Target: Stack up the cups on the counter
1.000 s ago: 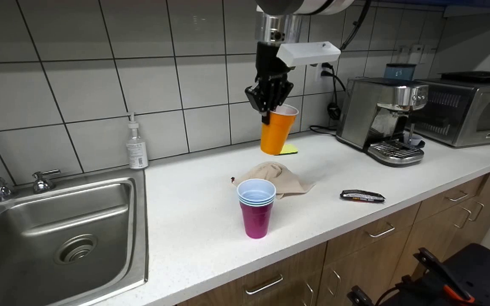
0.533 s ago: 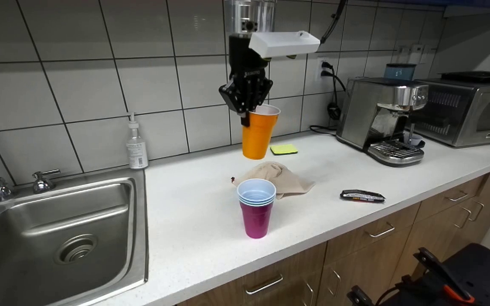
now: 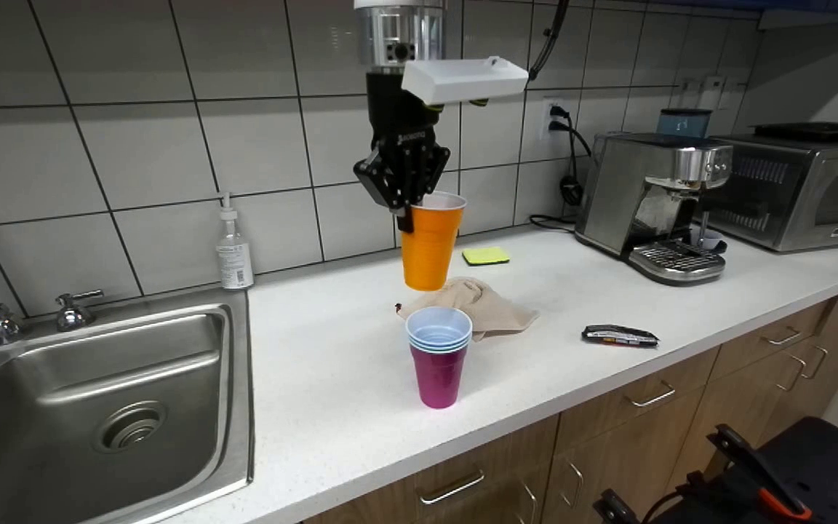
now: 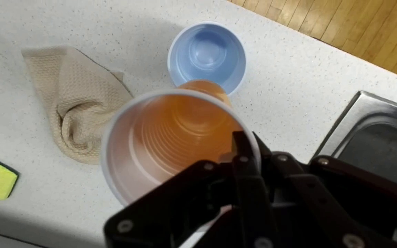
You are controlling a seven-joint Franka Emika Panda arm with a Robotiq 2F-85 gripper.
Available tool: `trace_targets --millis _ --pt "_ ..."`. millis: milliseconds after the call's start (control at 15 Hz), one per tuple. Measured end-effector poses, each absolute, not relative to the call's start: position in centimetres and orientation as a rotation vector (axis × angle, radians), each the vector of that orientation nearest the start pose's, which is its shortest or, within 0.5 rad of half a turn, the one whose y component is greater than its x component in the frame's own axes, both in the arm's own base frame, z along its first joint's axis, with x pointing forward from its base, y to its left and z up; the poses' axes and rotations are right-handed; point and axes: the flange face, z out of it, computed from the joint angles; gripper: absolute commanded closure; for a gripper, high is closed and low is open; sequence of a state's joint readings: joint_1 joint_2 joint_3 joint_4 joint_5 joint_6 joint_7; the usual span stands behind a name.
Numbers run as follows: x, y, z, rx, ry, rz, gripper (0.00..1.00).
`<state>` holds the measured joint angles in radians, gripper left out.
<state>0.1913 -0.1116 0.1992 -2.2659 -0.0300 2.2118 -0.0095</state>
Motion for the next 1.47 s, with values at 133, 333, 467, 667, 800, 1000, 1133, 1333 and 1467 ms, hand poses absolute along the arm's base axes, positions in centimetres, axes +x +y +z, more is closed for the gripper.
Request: trace_targets --millis 133,333,467,667,800,1000,1133,1333,1467 --pt "46.9 19.3 40.5 -3.108 -0.658 -0.072 0.99" --pt "46.9 19.3 39.8 -3.112 -0.659 -0.028 0.99" --pt "46.9 19.3 39.4 -3.113 -0.659 -0.006 0.99" --pt "46.8 19.2 38.9 -3.116 -0.659 0.03 0.99" --pt "46.7 19.2 38.5 -3.117 -0.66 0.057 0.99" --pt "46.6 19.2 38.0 -3.118 -0.662 0.086 0.99" --pt "46.6 19.3 37.6 -3.116 -0.664 0.098 0.99" --pt "46.6 19.5 37.1 -3.114 -0.671 0.115 0.99" --pt "46.5 19.7 36.7 -3.112 -0.676 0.125 0.99"
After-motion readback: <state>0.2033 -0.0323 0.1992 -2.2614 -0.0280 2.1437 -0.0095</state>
